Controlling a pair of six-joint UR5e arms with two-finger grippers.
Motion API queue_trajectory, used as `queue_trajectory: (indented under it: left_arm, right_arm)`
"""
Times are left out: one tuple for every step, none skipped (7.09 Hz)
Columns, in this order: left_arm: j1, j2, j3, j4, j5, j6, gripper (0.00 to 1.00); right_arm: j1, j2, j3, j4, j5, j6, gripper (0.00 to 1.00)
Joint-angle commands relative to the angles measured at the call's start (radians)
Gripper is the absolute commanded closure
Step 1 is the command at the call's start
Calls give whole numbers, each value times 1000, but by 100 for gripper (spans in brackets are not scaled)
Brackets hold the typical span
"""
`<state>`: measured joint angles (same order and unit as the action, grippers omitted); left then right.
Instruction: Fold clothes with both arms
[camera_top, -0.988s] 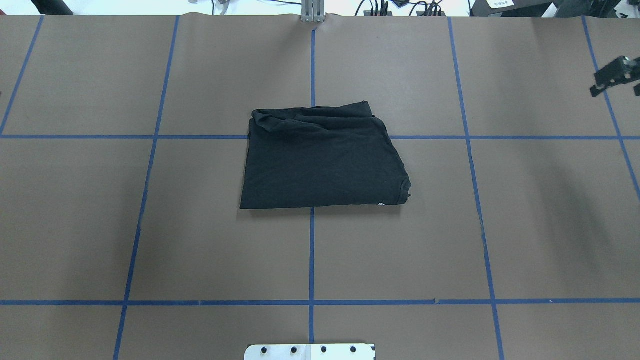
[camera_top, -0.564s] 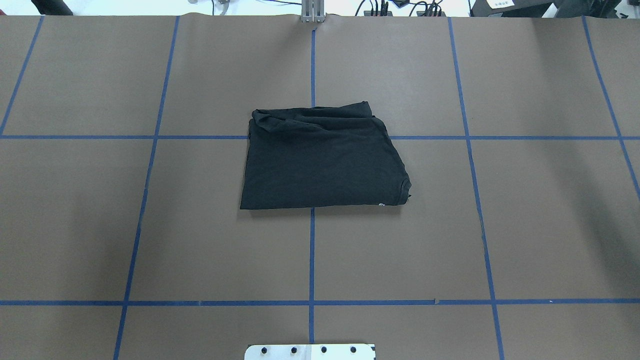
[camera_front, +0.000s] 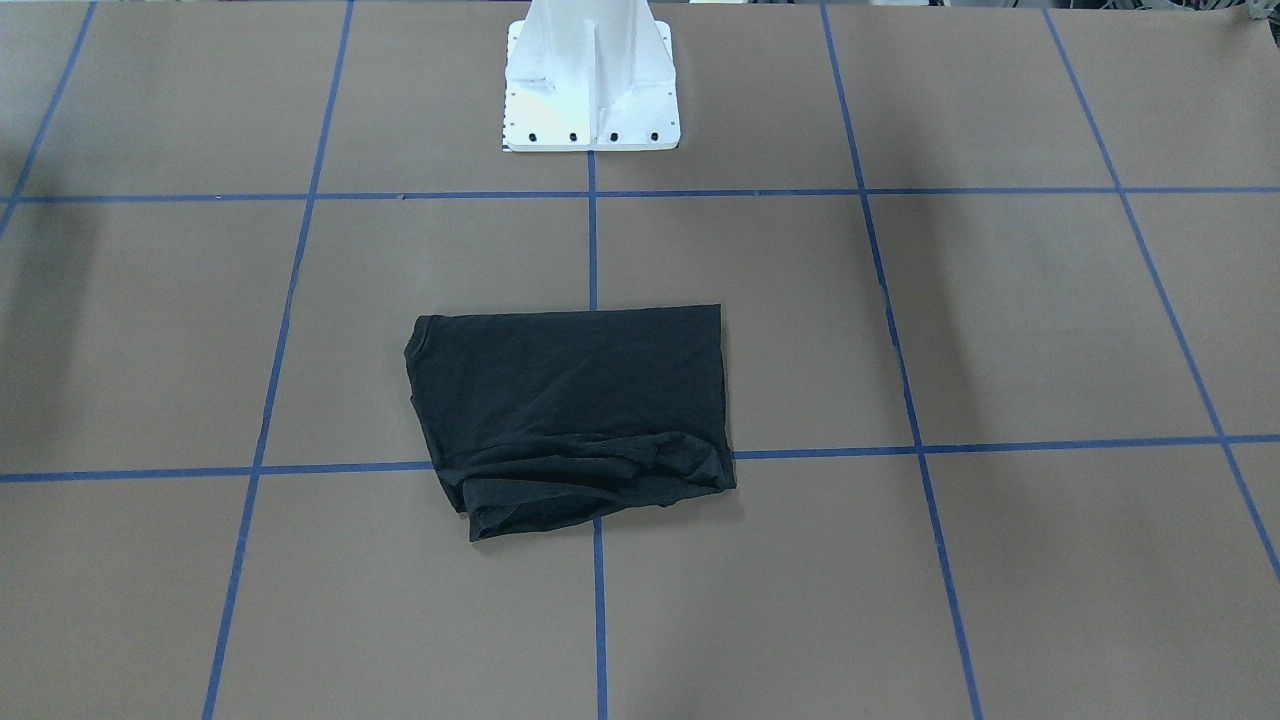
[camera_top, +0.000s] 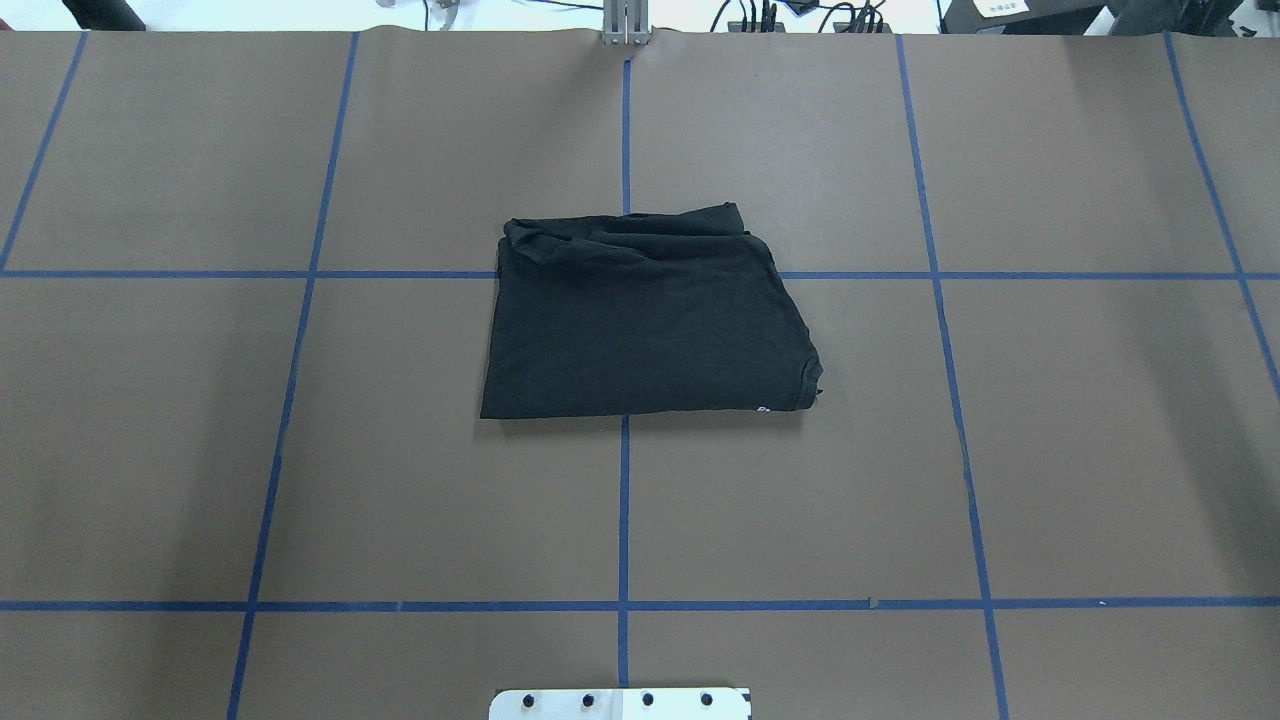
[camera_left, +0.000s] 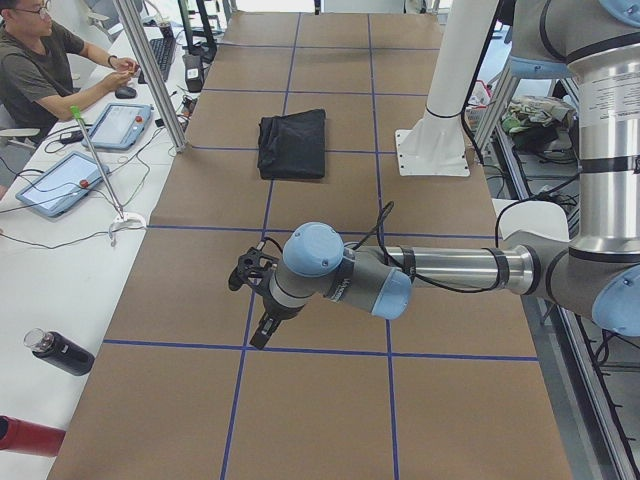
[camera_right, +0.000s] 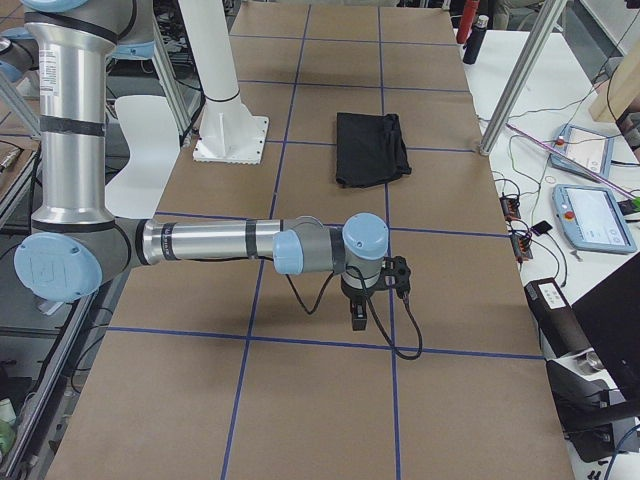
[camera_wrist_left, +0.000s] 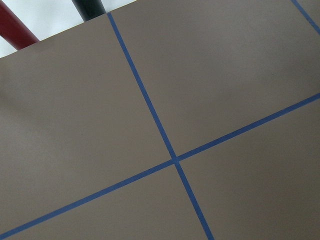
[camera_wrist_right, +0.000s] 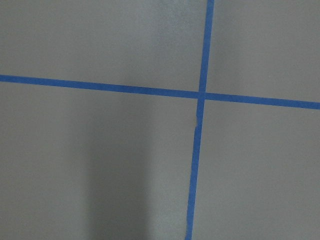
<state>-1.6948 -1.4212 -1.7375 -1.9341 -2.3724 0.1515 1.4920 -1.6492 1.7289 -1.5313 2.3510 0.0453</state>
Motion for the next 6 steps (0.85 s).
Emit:
queue_trajectory:
  left_arm:
    - [10,-2,-26,1,7,-169,0]
    - [68,-7,-27,4,36,-171,0]
    - [142,-7,-14,3,67,-171,0]
    - [155,-1,-4,3,55,-167,0]
    - [155,4,36,-3,36,-161,0]
    - [155,-2,35,-6,26,-159,0]
  right_arm:
    - [-50,-18,32,-4,-29,-1,0]
    - [-64,-33,47,-6,-29,-1,0]
    - [-68,-32,47,-18,-29,-1,0]
    - [-68,-9,67,-94,-21,-1,0]
    - [-75,15,58,-131,-25,-1,0]
    - [-75,6,72,-121,-26,1,0]
